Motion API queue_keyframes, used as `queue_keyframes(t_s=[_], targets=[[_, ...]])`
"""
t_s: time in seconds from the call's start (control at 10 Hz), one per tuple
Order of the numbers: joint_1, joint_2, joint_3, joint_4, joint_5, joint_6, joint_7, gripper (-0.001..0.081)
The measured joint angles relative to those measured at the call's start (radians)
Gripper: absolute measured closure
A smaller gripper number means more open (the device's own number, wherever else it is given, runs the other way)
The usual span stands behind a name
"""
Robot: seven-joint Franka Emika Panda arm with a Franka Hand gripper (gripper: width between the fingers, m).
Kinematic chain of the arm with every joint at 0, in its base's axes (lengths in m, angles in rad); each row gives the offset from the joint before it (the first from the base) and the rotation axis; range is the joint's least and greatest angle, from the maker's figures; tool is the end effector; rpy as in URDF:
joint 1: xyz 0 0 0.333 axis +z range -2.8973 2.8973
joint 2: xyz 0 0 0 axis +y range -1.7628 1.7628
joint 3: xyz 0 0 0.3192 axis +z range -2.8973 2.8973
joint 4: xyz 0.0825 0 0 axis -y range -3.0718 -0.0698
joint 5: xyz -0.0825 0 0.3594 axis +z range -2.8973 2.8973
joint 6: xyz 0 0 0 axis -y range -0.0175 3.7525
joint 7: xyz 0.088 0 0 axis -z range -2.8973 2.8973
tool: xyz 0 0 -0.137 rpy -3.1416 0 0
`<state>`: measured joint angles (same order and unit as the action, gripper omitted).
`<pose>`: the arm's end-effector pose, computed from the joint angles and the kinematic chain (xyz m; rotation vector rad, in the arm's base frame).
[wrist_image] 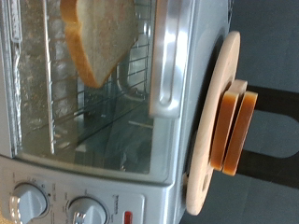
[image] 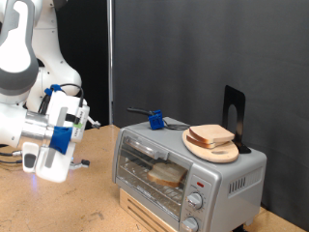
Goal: Make a piece of toast with the oven
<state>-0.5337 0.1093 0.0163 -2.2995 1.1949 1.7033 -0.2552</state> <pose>0.4527 -0.1248 0.3208 -1.7245 0.8483 0.1809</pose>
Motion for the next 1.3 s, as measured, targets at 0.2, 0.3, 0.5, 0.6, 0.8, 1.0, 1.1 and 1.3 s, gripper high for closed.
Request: queue_keyframes(t_s=[0.2,0.3,0.5,0.6,0.8,1.0,1.1,1.3], targets=[[0.009,0.077,0.017,0.083,-0.001,0.019,0.021,0.0006],[0.014,0.109,0.029,0.114,0.021,0.073,0.019,0.0006],[0.021,0.133,0.036,0.135,0.029,0.090,0.021,0.0006],[0.017,0.137,0.036,0.141,0.022,0.033,0.026,0.0006],[0.021,0.194,0.048,0.222,-0.025,-0.073,0.059,0.0006],[0.049,0.262,0.067,0.284,-0.026,-0.006,0.070,0.0006],[0.066,0.288,0.077,0.306,-0.014,0.049,0.084,0.0006],[0.100,0.335,0.099,0.340,0.093,0.209,0.079,0.0006]])
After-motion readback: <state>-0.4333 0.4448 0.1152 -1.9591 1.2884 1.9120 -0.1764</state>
